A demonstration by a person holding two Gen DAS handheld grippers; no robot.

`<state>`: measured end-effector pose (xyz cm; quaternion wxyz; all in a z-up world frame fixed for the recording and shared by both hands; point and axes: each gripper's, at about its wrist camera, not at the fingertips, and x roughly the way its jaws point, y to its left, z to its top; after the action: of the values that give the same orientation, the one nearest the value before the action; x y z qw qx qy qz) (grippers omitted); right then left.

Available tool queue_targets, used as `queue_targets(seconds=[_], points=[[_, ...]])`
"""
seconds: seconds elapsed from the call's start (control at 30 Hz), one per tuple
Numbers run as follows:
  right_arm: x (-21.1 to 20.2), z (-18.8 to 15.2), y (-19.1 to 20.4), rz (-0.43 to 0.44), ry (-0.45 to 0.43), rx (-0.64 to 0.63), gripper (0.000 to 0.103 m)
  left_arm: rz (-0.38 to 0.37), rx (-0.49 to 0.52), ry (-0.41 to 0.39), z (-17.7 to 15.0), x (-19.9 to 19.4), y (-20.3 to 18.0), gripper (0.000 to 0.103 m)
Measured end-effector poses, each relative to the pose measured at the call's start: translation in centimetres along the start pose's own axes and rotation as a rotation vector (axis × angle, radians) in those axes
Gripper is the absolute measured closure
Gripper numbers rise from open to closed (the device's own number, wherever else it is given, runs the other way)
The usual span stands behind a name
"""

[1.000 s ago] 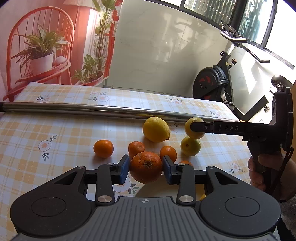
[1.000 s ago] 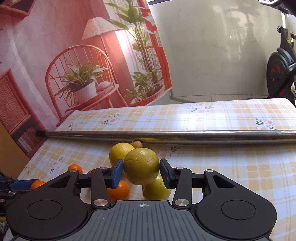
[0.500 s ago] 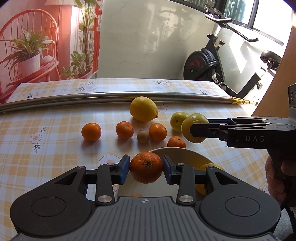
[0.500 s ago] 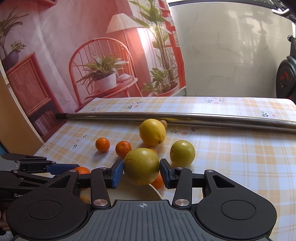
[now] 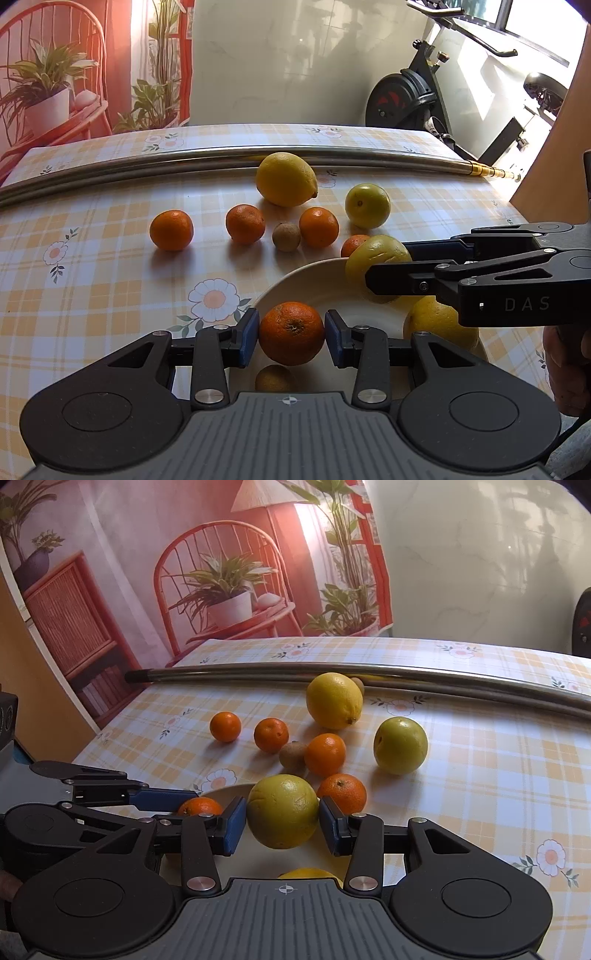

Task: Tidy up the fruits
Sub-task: 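Carry the yellow-green citrus into the bowl with the right gripper while the left holds the orange, then release the orange into the bowl with the left gripper while the right reaches toward a lemon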

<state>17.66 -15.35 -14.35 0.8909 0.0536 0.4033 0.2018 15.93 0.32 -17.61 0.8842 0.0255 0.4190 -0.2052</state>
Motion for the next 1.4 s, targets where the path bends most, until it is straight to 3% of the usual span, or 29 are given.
queue_targets(seconds=[0.73,1.4], points=[[1.6,-0.4,-0.9,0.008,0.06,0.049,0.062,-0.031,-0.027,0.03,0.0,1.2,0.3,0.062],[-1.3,1.1,-2.0,-0.017,-0.046,0.066,0.062,-0.049,-0.053,-0.013,0.9,-0.3,0.7,0.061]])
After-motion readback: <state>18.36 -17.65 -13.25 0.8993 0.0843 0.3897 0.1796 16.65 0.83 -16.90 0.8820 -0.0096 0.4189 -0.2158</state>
